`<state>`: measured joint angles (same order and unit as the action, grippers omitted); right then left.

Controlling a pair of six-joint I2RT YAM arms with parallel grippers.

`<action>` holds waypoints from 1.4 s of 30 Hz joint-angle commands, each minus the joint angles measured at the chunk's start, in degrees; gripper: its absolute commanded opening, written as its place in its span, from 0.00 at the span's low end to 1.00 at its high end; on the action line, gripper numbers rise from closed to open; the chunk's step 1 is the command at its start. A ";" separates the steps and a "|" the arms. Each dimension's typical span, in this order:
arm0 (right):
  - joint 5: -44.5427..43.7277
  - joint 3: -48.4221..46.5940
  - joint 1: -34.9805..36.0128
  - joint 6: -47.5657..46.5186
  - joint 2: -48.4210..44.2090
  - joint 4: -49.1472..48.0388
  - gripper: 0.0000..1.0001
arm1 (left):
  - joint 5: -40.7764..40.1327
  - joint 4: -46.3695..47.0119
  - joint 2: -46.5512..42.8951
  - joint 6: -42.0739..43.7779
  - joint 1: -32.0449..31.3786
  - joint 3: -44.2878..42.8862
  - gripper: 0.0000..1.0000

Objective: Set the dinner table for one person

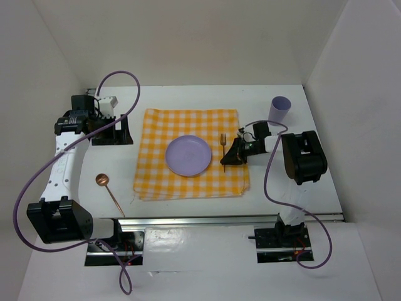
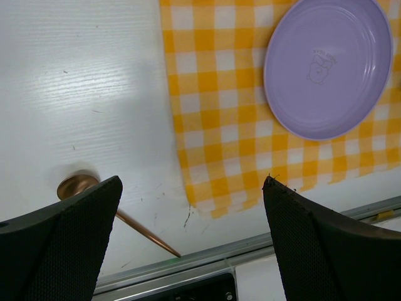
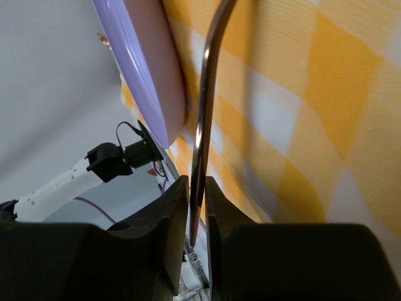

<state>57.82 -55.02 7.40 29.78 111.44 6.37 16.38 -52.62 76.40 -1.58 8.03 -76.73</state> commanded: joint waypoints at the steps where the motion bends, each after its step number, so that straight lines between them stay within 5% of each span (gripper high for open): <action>1: -0.43 -1.49 -1.33 -0.34 1.24 1.97 0.24 | 1.20 -0.73 0.24 1.15 0.32 -1.76 0.99; 15: -5.52 -1.57 -1.33 0.28 -4.73 8.56 0.44 | 1.81 -0.73 1.29 1.67 0.32 -1.76 0.99; 42: -18.53 -9.39 4.20 -3.49 -2.45 20.08 0.44 | 2.34 -0.73 1.29 2.73 0.84 -1.23 0.99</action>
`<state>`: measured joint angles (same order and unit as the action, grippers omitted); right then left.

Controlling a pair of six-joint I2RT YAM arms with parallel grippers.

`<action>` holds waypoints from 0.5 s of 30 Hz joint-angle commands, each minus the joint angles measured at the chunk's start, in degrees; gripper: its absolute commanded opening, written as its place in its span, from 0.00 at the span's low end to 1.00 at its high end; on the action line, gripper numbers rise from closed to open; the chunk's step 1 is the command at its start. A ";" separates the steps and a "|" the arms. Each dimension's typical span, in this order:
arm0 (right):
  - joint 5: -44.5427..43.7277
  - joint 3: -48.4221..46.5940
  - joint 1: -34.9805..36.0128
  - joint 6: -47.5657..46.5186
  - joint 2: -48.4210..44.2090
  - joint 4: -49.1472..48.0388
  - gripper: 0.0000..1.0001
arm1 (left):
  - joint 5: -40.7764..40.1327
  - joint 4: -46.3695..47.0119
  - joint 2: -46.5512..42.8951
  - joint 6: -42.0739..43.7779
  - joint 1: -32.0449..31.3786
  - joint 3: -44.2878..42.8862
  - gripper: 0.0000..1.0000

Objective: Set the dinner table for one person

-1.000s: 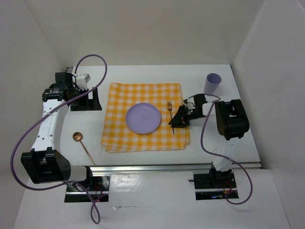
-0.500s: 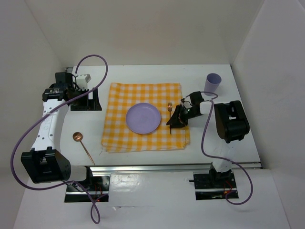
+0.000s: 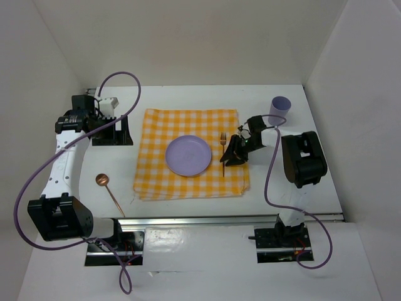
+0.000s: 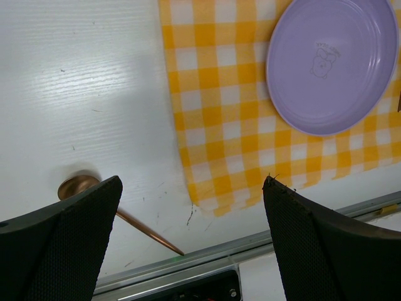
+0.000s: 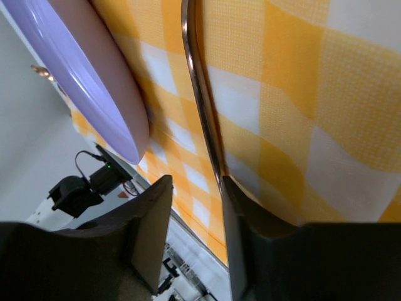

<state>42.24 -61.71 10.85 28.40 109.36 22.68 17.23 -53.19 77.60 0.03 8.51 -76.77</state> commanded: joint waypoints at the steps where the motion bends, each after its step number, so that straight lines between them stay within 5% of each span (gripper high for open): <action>1: -2.95 -2.71 0.75 -2.12 -0.99 3.78 0.47 | 1.49 -0.16 0.09 1.11 0.36 -1.19 0.99; 8: -4.96 -3.24 1.98 -1.60 -2.56 5.01 0.49 | -6.05 0.36 -0.43 2.34 0.36 -1.19 0.99; 15: -14.37 -3.24 4.44 -1.60 -11.70 8.25 0.49 | -32.24 3.78 -1.14 10.33 0.36 10.48 0.99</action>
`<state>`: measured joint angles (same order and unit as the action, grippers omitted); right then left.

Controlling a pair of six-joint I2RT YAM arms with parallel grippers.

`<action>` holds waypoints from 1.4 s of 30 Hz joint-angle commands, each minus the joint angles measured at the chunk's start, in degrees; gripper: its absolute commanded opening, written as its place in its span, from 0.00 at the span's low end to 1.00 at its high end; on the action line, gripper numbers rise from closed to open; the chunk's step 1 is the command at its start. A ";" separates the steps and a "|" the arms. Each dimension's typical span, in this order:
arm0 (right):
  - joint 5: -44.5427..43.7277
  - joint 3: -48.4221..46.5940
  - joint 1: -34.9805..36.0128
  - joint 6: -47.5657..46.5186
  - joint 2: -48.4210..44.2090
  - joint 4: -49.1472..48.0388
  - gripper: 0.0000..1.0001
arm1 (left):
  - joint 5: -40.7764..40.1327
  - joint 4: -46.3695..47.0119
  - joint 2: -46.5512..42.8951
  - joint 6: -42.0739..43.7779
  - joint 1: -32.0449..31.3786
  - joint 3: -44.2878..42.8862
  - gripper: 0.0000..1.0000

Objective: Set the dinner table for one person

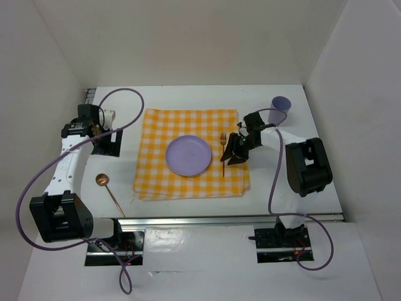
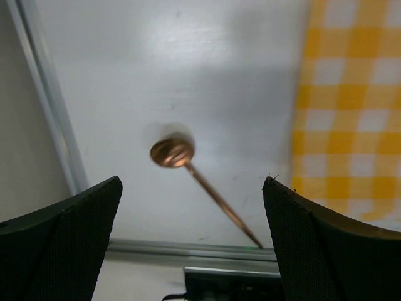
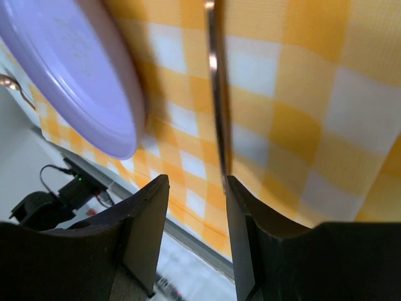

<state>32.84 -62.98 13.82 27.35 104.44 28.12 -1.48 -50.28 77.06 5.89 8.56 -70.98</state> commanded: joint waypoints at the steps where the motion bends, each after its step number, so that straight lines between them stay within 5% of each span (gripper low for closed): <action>1: -5.85 -2.58 2.16 -0.55 -7.67 2.82 0.49 | -15.38 2.45 -0.59 5.09 0.84 6.54 0.99; 3: -8.31 -2.59 2.96 -0.03 -9.16 4.22 0.49 | -16.90 3.08 -1.20 5.10 1.89 11.03 0.99; 7: -10.34 -3.11 5.24 -0.02 -11.80 6.33 0.49 | -5.66 -0.08 -1.21 1.49 5.94 11.74 0.99; 12: -11.92 -5.22 6.91 0.51 -12.86 6.86 0.49 | -10.65 3.60 1.16 0.87 9.72 11.21 0.99; 21: -16.13 -4.52 8.06 1.65 -15.67 7.39 0.52 | 0.59 0.98 12.50 5.97 12.01 12.08 0.99; 25: -17.37 -5.05 8.06 1.65 -16.20 8.53 0.52 | -4.49 4.49 13.21 3.95 12.01 13.85 0.99; 32: -17.37 3.56 8.59 3.94 -22.07 0.90 0.52 | -5.03 3.27 1.53 1.06 12.54 7.89 0.99; 36: -17.37 7.16 8.59 4.46 -24.02 -1.13 0.52 | 4.87 -1.82 -3.04 -10.69 12.54 -0.73 0.99; 40: -17.37 9.01 8.59 4.46 -24.64 -3.24 0.52 | 18.94 -0.43 -11.03 -25.37 12.54 10.63 0.99; 42: -17.37 9.02 8.59 3.94 -24.03 -3.77 0.52 | 19.58 -0.43 -14.03 -26.11 11.67 15.85 0.99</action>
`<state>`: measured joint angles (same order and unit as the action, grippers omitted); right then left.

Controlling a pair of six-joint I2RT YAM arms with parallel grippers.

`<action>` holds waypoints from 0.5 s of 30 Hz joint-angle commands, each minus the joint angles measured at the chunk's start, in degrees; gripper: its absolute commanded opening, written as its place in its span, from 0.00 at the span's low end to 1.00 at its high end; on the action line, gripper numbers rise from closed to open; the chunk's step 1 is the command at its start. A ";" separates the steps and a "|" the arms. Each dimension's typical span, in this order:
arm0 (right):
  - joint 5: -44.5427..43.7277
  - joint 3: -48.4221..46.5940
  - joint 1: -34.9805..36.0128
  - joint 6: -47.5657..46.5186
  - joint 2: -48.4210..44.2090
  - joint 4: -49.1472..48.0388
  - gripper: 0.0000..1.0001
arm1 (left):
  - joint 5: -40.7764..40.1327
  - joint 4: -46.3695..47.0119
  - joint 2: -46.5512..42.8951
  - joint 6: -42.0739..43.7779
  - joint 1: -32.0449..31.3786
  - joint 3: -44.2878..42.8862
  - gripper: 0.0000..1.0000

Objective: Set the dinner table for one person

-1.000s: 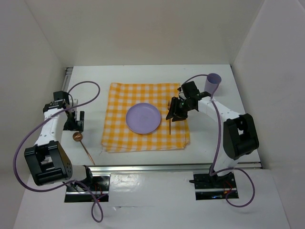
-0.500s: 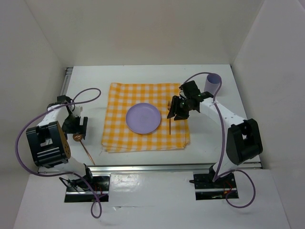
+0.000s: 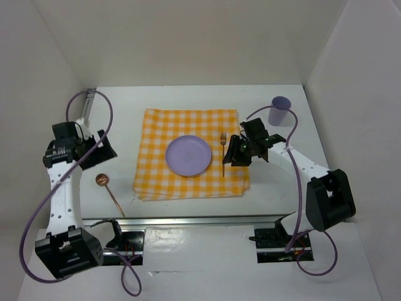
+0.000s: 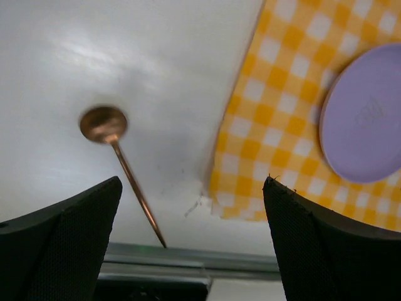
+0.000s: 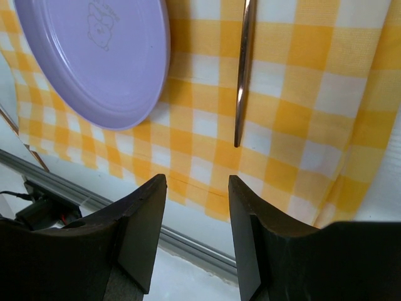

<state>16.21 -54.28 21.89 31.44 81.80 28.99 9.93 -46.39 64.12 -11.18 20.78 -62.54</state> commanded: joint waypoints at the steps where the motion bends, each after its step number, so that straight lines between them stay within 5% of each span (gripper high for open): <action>1: -0.74 0.32 0.52 -0.76 -1.38 -4.65 0.52 | 4.69 -4.32 -1.10 -9.64 -1.34 11.09 0.99; 9: 1.28 -0.82 0.52 -1.38 3.19 -6.05 0.52 | -7.28 -12.29 7.85 -17.03 -8.64 9.63 0.99; 15: 0.76 -2.58 0.52 -1.91 5.83 -6.58 0.52 | -15.02 -11.79 13.21 -15.28 -8.12 7.28 0.99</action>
<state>17.23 -54.04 21.89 30.52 87.18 24.95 0.03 -56.88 75.29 -25.71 12.29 -51.33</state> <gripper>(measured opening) 0.522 0.992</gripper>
